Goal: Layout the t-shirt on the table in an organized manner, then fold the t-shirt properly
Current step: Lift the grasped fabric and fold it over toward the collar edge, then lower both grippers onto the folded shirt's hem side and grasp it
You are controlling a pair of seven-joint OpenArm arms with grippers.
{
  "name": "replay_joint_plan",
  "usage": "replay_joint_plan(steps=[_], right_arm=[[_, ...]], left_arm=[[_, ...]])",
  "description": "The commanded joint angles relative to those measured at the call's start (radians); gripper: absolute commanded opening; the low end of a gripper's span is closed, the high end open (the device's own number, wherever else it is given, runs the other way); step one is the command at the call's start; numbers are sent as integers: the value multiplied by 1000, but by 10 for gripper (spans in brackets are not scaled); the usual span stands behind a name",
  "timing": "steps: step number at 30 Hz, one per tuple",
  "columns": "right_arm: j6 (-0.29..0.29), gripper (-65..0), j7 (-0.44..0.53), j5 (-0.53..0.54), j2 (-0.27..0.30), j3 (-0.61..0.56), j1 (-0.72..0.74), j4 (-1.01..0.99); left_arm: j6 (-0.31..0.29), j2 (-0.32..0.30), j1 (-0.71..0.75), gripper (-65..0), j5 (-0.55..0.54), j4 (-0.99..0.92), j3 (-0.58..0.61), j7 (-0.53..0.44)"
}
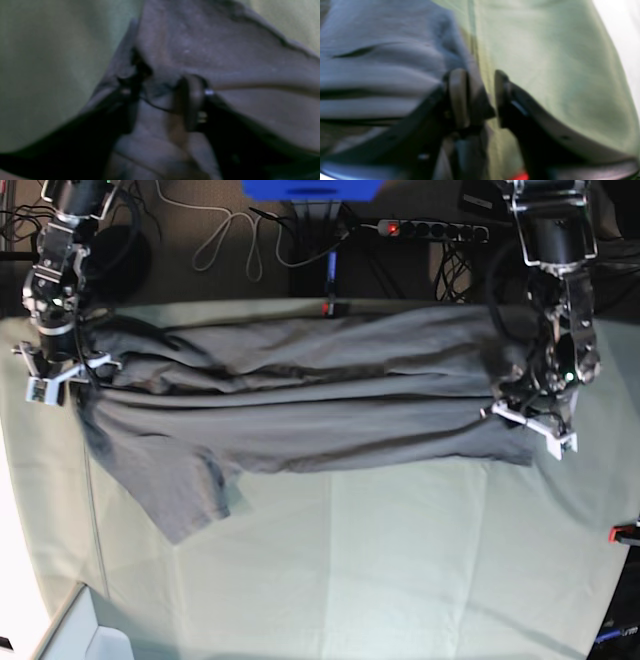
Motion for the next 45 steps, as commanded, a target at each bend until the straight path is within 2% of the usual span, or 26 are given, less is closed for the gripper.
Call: replay_joint_plan(steps=[1, 3, 5, 9, 13, 16, 23, 25, 34, 40, 42, 45], right_arm=[[0, -385, 32, 14, 14, 22, 7, 49], [0, -352, 32, 14, 11, 48, 1, 88], [0, -331, 29, 14, 2, 59, 3, 118], [0, -325, 28, 11, 0, 61, 32, 141], [0, -325, 26, 8, -1, 57, 65, 140], [0, -324, 24, 8, 0, 47, 104, 129], [0, -324, -88, 6, 5, 7, 179, 92], [0, -324, -100, 6, 5, 7, 200, 92], [0, -324, -183, 6, 8, 5, 237, 91], [0, -324, -183, 6, 29, -1, 253, 52], [0, -324, -183, 6, 52, -9, 269, 12], [0, -324, -177, 6, 65, -9, 296, -54]], left_arm=[[6, -7, -12, -325, 3, 35, -5, -10], [9, 20, -9, -322, 3, 86, -15, -5], [7, 52, 14, -322, 3, 156, -81, -2], [7, 108, 7, -319, 9, 244, -171, -2], [7, 101, -46, -318, 12, 201, -177, -7], [7, 59, -113, -318, 12, 90, -165, -10], [7, 25, -254, -318, 12, -120, -150, -13], [7, 25, -282, -318, 12, -161, -148, -45], [13, 14, -306, -318, 12, -333, 4, -223], [13, 11, -306, -321, 12, -384, 5, -258], [13, 11, -303, -323, 12, -384, 5, -257], [13, -1, -300, -392, 11, -384, 5, -254]])
